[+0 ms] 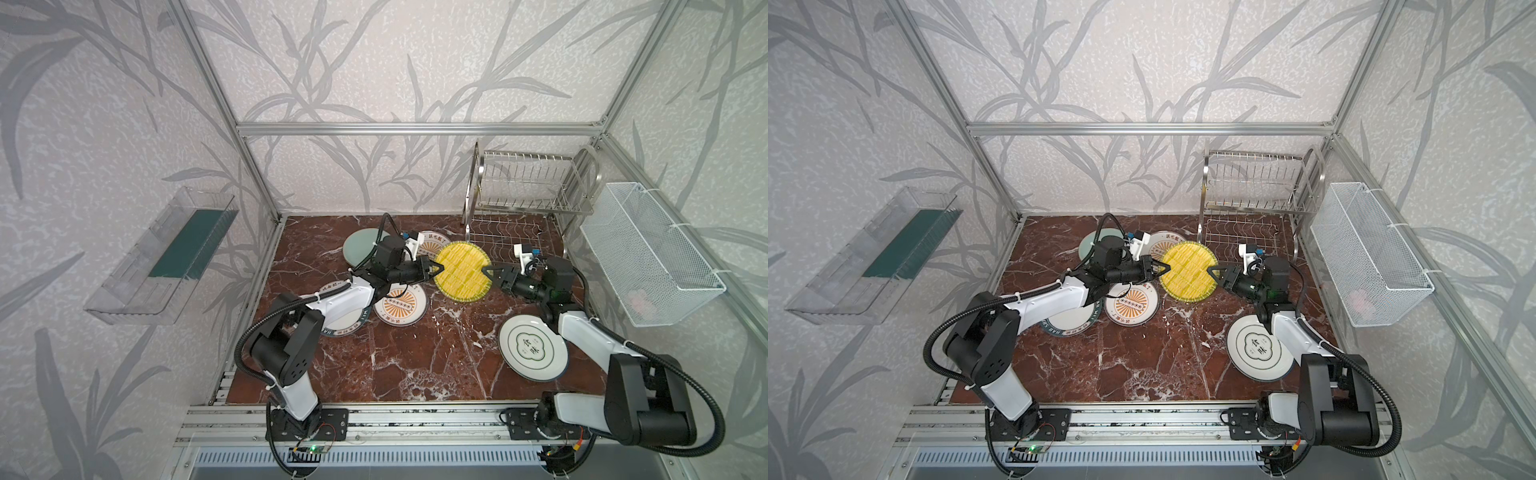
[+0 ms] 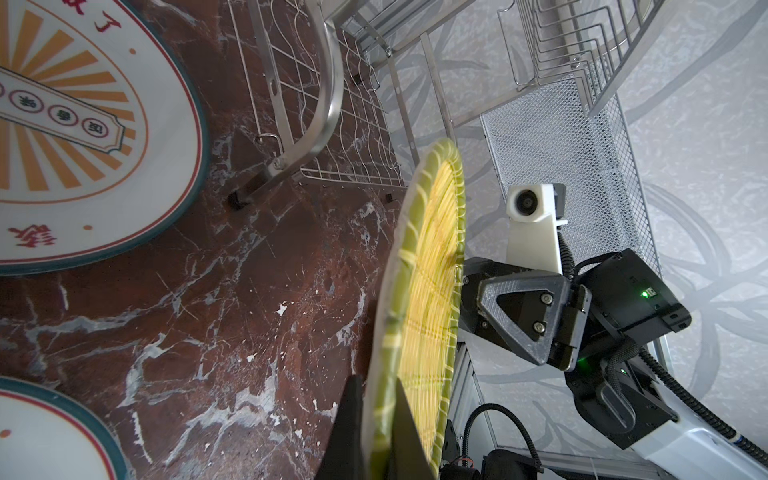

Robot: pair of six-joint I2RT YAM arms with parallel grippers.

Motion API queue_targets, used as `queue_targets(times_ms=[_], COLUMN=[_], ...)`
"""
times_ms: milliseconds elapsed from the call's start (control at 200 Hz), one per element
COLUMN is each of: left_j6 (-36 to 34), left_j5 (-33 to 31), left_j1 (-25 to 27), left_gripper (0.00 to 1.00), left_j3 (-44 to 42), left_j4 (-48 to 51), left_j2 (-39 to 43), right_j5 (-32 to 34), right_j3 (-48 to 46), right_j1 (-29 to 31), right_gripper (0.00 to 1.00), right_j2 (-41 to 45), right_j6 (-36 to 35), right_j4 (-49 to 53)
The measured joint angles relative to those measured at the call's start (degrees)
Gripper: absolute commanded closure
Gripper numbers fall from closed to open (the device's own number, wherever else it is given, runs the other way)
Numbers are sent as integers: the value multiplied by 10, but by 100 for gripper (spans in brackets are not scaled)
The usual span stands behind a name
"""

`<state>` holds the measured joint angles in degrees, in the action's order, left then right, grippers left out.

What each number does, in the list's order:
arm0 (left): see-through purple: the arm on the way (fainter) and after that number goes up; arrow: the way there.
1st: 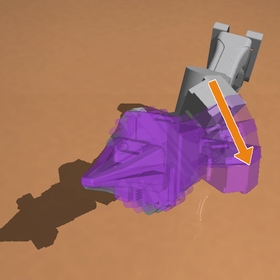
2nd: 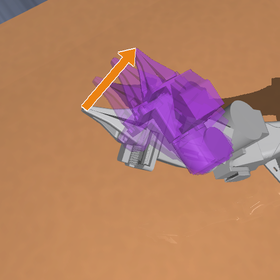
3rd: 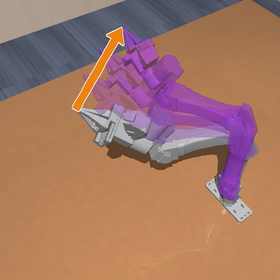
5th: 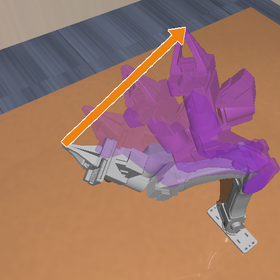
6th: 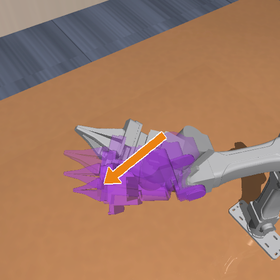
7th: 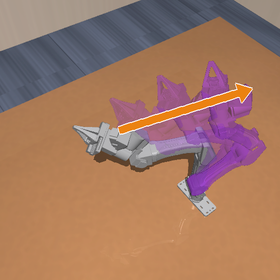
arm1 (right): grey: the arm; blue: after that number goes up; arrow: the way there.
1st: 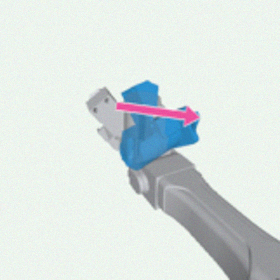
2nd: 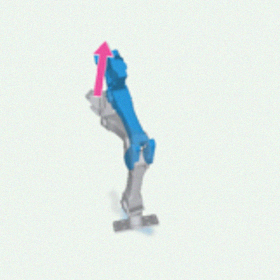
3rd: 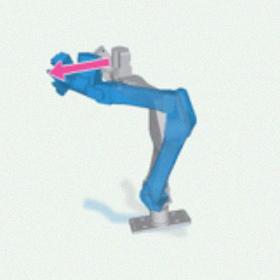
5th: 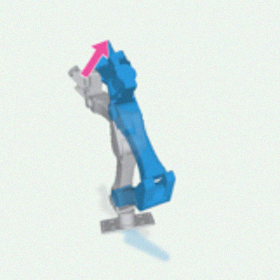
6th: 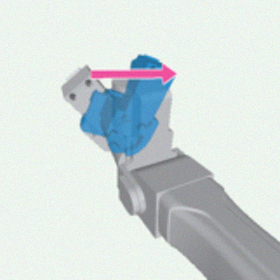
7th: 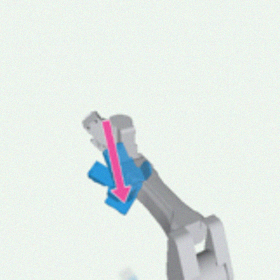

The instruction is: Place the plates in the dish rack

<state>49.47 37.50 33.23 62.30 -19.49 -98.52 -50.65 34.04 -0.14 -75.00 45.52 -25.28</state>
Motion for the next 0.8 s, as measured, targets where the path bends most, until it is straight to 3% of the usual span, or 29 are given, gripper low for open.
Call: queue_targets(times_ms=[210, 800], left_j6=[23, 50], left_j5=[2, 16], left_j1=[1, 1], left_gripper=[100, 100], left_j3=[-10, -14], left_j4=[-45, -94], left_j2=[0, -1], right_j5=[-9, -11], right_j3=[-14, -16], right_j1=[13, 29], right_gripper=[59, 73], right_j2=[-17, -31], right_j6=[25, 70], right_j4=[-45, -120])
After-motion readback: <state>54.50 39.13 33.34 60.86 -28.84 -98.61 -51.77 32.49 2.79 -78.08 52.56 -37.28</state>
